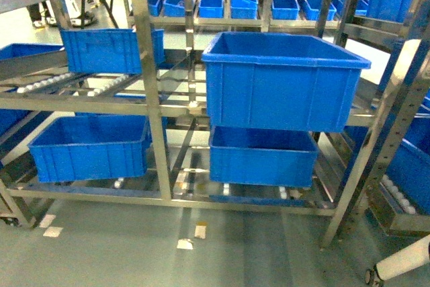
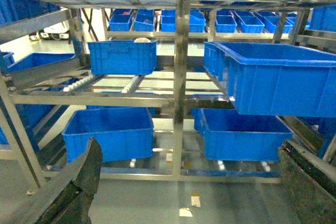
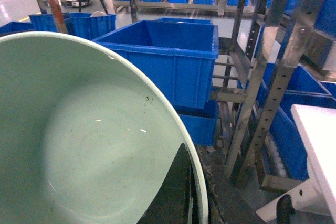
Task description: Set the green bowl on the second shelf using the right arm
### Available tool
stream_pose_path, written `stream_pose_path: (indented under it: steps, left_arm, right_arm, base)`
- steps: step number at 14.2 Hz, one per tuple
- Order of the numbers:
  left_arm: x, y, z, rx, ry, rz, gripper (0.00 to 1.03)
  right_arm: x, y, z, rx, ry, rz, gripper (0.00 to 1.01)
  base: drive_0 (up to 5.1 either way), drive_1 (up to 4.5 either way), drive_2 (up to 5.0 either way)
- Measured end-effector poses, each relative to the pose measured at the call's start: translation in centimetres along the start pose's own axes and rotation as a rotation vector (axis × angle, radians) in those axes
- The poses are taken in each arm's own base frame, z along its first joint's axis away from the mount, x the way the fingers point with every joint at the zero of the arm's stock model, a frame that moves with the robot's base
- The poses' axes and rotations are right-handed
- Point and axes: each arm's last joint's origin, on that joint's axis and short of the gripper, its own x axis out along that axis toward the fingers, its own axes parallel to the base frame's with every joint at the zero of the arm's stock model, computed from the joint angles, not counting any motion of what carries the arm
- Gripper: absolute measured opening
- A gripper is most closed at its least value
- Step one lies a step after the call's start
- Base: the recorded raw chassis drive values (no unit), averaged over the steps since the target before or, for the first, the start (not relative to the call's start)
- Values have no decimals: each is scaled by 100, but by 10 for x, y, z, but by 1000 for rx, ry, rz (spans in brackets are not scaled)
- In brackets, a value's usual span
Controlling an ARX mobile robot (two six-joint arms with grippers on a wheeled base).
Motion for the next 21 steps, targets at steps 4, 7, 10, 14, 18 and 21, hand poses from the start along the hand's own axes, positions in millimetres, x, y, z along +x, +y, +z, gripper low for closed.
stream_pose_path:
  steps: [4, 7, 10, 14, 18, 21]
  left_arm:
    - [0, 0, 0, 0, -1, 0, 98]
    - [0, 0, 0, 0, 1, 5, 98]
    - [0, 0, 0, 0, 1, 0, 98]
    - [0, 0, 0, 0, 1, -1, 98]
    - [0, 0, 0, 0, -1, -1, 98]
    - [0, 0, 0, 0, 0, -1, 98]
  right_arm:
    - [0, 0, 0, 1, 3, 0, 2]
    - [0, 0, 0, 0, -1, 8, 2]
    - [0, 0, 0, 1, 2, 4, 2]
    - [0, 0, 0, 1, 2, 4, 2]
    - [0, 0, 0, 0, 1, 4, 2]
    - [0, 0, 0, 0, 1, 3, 2]
  base:
    - [-502, 243, 243]
    - [-502, 243, 243]
    - [-502, 243, 243]
    - [-502, 243, 243]
    - [-502, 243, 243]
    - [-502, 243, 243]
